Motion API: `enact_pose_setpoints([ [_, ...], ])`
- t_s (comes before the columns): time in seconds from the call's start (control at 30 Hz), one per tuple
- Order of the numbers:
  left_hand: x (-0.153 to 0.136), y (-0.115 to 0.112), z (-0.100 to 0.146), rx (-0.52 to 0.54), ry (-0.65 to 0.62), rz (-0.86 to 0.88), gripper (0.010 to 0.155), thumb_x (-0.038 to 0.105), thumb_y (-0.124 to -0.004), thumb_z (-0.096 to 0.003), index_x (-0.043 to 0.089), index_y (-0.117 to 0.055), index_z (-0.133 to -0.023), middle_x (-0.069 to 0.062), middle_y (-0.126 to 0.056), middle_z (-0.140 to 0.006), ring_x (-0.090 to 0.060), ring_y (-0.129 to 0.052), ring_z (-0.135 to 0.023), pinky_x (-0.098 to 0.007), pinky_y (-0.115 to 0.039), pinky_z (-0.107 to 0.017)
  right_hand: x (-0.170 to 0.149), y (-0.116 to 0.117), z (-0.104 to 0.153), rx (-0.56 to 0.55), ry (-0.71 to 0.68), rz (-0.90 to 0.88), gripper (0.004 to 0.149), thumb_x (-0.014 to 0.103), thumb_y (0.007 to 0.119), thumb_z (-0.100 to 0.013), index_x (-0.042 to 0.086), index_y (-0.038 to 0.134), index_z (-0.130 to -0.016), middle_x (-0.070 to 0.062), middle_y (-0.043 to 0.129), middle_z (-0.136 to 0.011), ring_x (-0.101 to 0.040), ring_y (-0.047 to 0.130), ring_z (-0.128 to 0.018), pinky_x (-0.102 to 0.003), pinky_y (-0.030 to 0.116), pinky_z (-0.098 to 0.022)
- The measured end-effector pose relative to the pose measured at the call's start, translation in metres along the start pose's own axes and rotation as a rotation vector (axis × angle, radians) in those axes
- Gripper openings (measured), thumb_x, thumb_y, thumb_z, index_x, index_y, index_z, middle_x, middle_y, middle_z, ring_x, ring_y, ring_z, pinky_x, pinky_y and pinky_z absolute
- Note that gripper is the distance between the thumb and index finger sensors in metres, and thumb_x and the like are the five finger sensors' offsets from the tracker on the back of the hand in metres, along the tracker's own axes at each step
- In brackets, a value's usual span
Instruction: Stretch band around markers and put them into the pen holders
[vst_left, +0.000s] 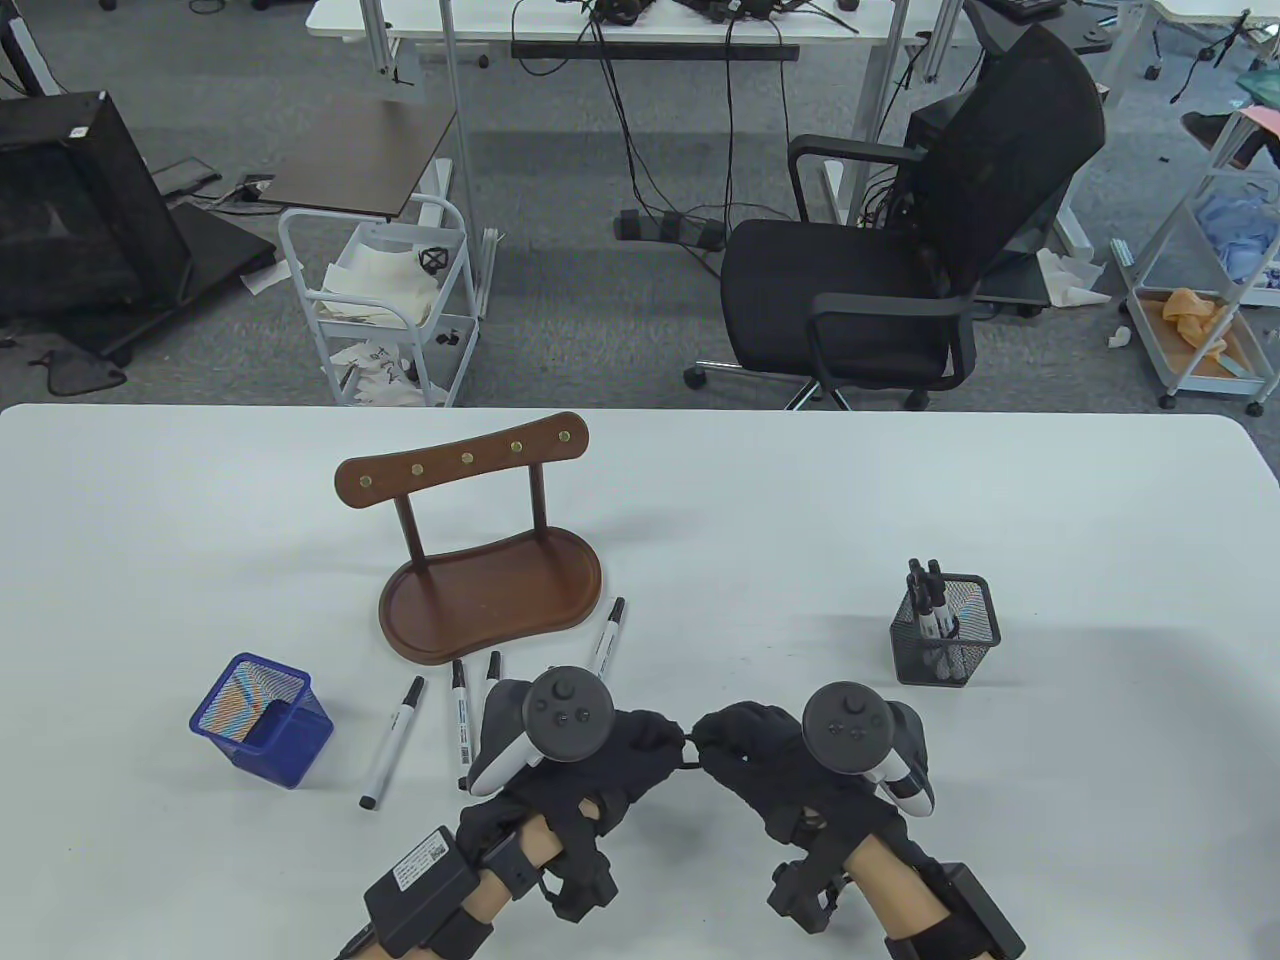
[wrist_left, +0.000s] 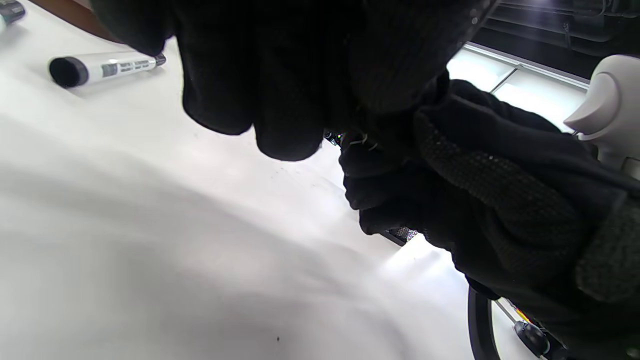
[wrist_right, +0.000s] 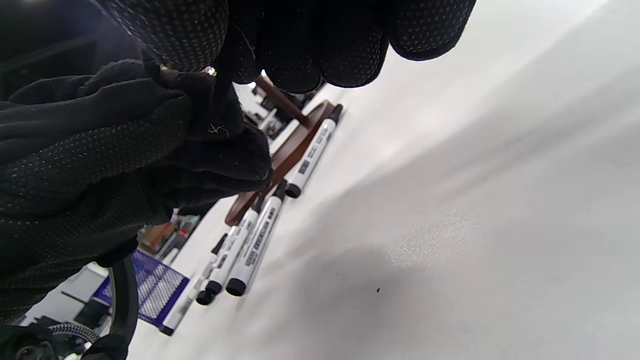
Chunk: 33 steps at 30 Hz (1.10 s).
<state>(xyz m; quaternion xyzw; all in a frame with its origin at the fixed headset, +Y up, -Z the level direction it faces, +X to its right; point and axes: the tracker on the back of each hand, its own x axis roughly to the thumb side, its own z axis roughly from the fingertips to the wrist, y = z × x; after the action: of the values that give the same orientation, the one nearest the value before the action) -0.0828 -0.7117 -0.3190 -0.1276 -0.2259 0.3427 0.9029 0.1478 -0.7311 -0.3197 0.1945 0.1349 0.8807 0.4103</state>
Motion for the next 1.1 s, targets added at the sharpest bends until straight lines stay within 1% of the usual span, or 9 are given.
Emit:
enact_pose_setpoints([
  [0.17,-0.001,0.002,0.002,-0.003,-0.019,0.041,0.040,0.031,-0.078,-0.0588,0.009,-0.083,-0.092,-0.017,-0.098,-0.091,-0.045,-0.087,-0.091,-0.069,-0.057,-0.071,-0.004,-0.003,0.000,0.009,0.000,-0.072,0.035,0.040,0.075,-0.054,0.029,0.074,-0.088,-0.001,0.080,-0.098,-0.030,0.078,-0.087,-0.053,0.066,-0.071],
  [0.3,-0.006,0.006,0.003,-0.005,-0.029,0.039,0.040,0.032,-0.076,-0.0594,0.011,-0.083,-0.093,-0.016,-0.097,-0.093,-0.044,-0.086,-0.093,-0.069,-0.057,-0.072,-0.008,-0.006,-0.001,0.048,-0.020,-0.231,0.034,0.040,0.075,-0.054,0.029,0.075,-0.087,-0.001,0.080,-0.098,-0.030,0.078,-0.088,-0.053,0.064,-0.071],
  [0.43,-0.017,0.010,0.001,-0.012,-0.021,0.163,0.039,0.034,-0.077,-0.0595,0.014,-0.085,-0.093,-0.014,-0.098,-0.093,-0.044,-0.085,-0.094,-0.069,-0.057,-0.072,-0.010,-0.009,0.000,0.091,-0.078,-0.437,0.033,0.039,0.077,-0.054,0.030,0.078,-0.086,0.002,0.080,-0.100,-0.030,0.074,-0.092,-0.054,0.062,-0.074],
  [0.6,-0.028,0.010,-0.004,-0.049,-0.013,0.301,0.039,0.035,-0.077,-0.0595,0.015,-0.085,-0.092,-0.012,-0.098,-0.092,-0.043,-0.084,-0.095,-0.069,-0.057,-0.072,-0.012,-0.005,-0.003,0.214,-0.165,-0.670,0.033,0.039,0.079,-0.054,0.031,0.081,-0.085,0.004,0.083,-0.105,-0.028,0.077,-0.094,-0.055,0.059,-0.075],
  [0.7,-0.031,0.009,-0.006,-0.057,-0.013,0.354,0.039,0.036,-0.077,-0.0595,0.015,-0.085,-0.092,-0.012,-0.098,-0.092,-0.044,-0.084,-0.095,-0.069,-0.057,-0.072,-0.013,0.000,-0.006,0.305,-0.191,-0.745,0.033,0.039,0.078,-0.054,0.029,0.080,-0.086,-0.001,0.086,-0.102,-0.027,0.085,-0.087,-0.055,0.065,-0.072],
  [0.8,-0.031,0.009,-0.006,-0.054,-0.025,0.405,0.039,0.035,-0.077,-0.0597,0.015,-0.084,-0.092,-0.013,-0.097,-0.093,-0.043,-0.083,-0.096,-0.069,-0.056,-0.072,-0.013,0.005,-0.010,0.368,-0.201,-0.785,0.035,0.039,0.077,-0.055,0.027,0.077,-0.087,-0.002,0.091,-0.095,-0.025,0.093,-0.074,-0.053,0.071,-0.067],
  [0.97,-0.028,0.008,-0.006,-0.056,-0.044,0.485,0.039,0.035,-0.075,-0.0607,0.016,-0.082,-0.094,-0.012,-0.096,-0.095,-0.043,-0.082,-0.097,-0.069,-0.056,-0.073,-0.012,0.016,-0.015,0.478,-0.197,-0.838,0.038,0.039,0.077,-0.055,0.019,0.077,-0.087,-0.003,0.099,-0.080,-0.021,0.099,-0.054,-0.051,0.078,-0.057],
  [1.03,-0.025,0.009,-0.007,-0.052,-0.060,0.496,0.039,0.035,-0.074,-0.0608,0.016,-0.081,-0.094,-0.012,-0.095,-0.095,-0.043,-0.081,-0.098,-0.070,-0.055,-0.073,-0.011,0.020,-0.017,0.518,-0.183,-0.836,0.039,0.040,0.076,-0.056,0.018,0.079,-0.087,-0.003,0.101,-0.076,-0.020,0.100,-0.050,-0.050,0.079,-0.054],
  [1.1,-0.021,0.008,-0.007,-0.051,-0.086,0.512,0.039,0.035,-0.073,-0.0611,0.017,-0.080,-0.095,-0.011,-0.094,-0.097,-0.043,-0.079,-0.099,-0.070,-0.055,-0.073,-0.011,0.024,-0.019,0.558,-0.180,-0.877,0.042,0.042,0.071,-0.057,0.015,0.080,-0.088,-0.004,0.102,-0.075,-0.021,0.101,-0.048,-0.050,0.080,-0.053],
])
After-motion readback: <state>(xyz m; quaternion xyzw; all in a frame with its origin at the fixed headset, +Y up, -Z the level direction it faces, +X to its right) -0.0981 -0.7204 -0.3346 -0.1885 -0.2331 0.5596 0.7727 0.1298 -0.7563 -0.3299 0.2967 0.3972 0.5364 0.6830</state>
